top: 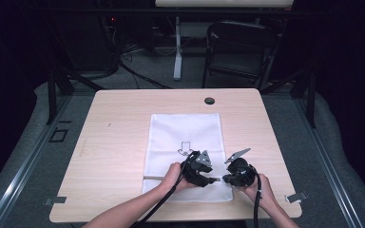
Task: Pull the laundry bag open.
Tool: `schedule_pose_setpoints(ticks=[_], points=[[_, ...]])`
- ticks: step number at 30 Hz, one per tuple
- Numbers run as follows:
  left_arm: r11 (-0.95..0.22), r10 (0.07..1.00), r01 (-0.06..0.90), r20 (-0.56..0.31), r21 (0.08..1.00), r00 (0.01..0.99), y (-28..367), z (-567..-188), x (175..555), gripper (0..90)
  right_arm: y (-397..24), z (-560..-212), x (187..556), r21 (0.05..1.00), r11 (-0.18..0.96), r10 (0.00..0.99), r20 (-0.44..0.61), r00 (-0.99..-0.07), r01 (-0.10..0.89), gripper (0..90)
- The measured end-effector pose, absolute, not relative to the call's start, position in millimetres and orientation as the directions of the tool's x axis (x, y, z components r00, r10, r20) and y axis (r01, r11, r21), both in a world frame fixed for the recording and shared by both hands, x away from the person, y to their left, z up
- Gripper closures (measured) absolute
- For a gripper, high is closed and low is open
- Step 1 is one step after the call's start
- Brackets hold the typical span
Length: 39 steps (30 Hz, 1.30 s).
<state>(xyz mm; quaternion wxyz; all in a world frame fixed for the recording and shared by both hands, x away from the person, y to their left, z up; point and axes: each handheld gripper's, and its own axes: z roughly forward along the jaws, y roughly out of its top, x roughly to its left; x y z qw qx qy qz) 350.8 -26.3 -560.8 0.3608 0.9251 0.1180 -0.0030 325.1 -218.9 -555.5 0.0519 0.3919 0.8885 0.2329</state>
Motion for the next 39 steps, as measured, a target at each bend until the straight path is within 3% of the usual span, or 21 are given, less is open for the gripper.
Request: schedule_pose_setpoints(ticks=[19,39], points=[[-0.757,0.173,0.172,-0.061,0.63,0.983,-44.0,-567.9,350.9,80.1,-219.1,-555.5,324.9,0.453,0.585,0.722,0.087,-0.686,0.673,90.0],[-0.754,0.163,0.167,-0.065,0.635,0.985,-43.4,-566.9,350.3,81.7,-218.0,-555.3,324.9,0.448,0.579,0.729,0.089,-0.679,0.681,90.0]])
